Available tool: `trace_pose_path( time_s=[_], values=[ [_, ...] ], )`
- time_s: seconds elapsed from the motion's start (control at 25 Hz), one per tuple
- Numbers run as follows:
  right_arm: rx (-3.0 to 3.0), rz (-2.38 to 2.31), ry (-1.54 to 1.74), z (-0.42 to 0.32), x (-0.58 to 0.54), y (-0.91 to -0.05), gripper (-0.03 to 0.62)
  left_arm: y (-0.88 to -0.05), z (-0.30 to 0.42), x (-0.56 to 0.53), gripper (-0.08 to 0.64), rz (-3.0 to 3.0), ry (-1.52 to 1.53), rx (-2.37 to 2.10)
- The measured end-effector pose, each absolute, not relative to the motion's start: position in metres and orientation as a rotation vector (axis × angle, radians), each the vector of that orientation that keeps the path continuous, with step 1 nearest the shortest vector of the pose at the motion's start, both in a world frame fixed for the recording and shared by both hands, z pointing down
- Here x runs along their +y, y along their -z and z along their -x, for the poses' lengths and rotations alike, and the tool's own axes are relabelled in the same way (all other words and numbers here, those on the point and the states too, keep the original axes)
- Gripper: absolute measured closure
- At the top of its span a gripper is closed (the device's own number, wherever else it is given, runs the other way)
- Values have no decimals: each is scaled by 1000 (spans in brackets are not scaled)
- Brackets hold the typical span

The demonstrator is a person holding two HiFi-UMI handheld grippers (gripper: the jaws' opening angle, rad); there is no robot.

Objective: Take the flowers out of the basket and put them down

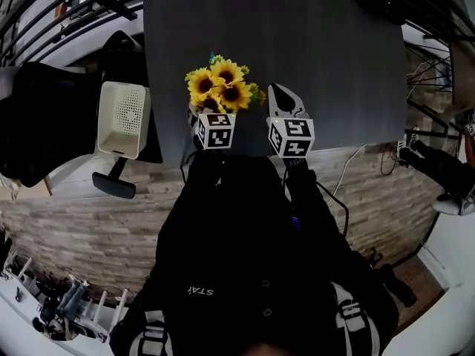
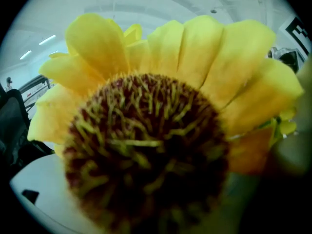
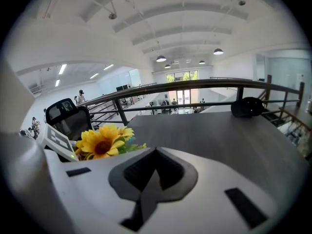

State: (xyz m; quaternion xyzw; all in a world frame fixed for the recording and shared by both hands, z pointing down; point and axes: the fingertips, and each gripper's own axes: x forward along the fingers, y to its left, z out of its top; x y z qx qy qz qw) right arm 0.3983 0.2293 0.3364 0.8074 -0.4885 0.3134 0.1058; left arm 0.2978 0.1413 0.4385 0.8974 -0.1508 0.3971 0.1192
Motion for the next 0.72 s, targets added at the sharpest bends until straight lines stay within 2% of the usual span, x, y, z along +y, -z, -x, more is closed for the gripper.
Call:
trace_pose_path(
  time_s=[0.4, 0.72],
  values=[
    [-1443, -2324, -974, -406, 233, -363, 580, -486, -310, 147, -9, -2549, -1214, -457],
    [-1463, -2305, -986, -404, 234, -369, 580, -494, -320, 152, -9, -2675, -1220, -435]
  ],
)
